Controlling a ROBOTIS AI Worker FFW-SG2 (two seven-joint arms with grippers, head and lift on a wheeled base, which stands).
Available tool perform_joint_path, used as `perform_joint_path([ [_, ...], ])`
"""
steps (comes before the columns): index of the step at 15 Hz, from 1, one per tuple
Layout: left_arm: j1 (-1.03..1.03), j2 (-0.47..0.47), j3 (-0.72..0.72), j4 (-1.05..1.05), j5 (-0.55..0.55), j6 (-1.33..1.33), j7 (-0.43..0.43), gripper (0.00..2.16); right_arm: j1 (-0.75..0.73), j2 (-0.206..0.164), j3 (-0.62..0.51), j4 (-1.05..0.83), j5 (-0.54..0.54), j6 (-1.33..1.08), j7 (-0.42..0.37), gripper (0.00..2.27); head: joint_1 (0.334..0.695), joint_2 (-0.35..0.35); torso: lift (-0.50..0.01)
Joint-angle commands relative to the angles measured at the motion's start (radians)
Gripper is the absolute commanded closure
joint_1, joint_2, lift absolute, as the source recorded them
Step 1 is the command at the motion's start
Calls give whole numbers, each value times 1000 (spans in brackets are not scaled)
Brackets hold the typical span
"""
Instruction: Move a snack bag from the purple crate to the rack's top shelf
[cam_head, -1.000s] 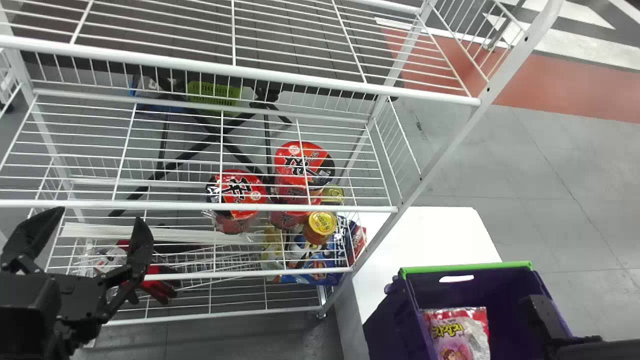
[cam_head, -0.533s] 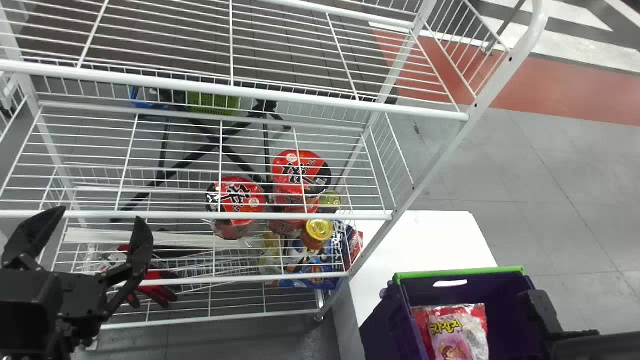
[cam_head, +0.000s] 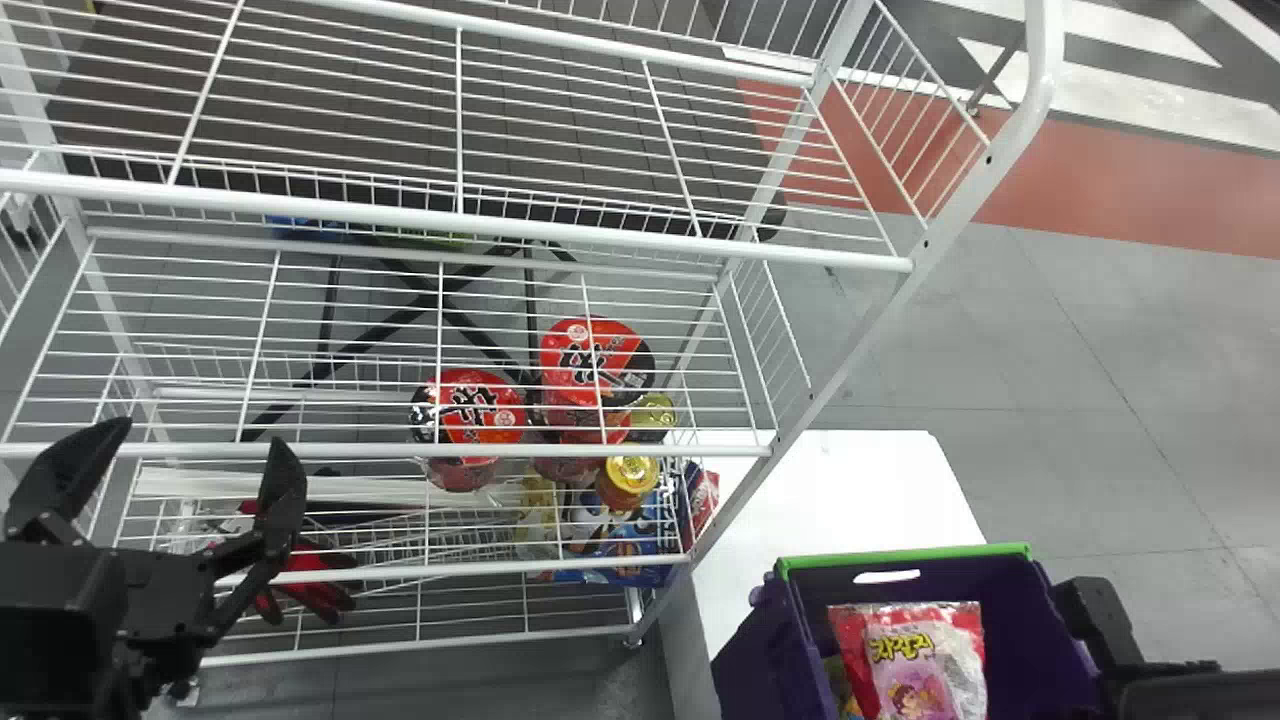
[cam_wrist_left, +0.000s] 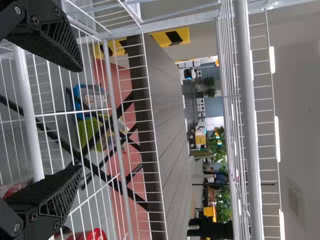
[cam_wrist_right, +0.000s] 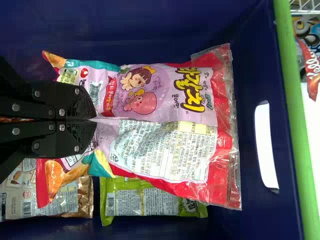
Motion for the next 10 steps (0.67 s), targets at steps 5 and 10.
perform_joint_path([
  [5,8,1,0,-1,0,-3,2,134,18,7,-10,-31,0,9,9,1571,695,-350,-221],
  [10,15,3,0,-5,1,-3,0,134,28,8,-16,-50,0,18,15,1571,695,-350,-201],
])
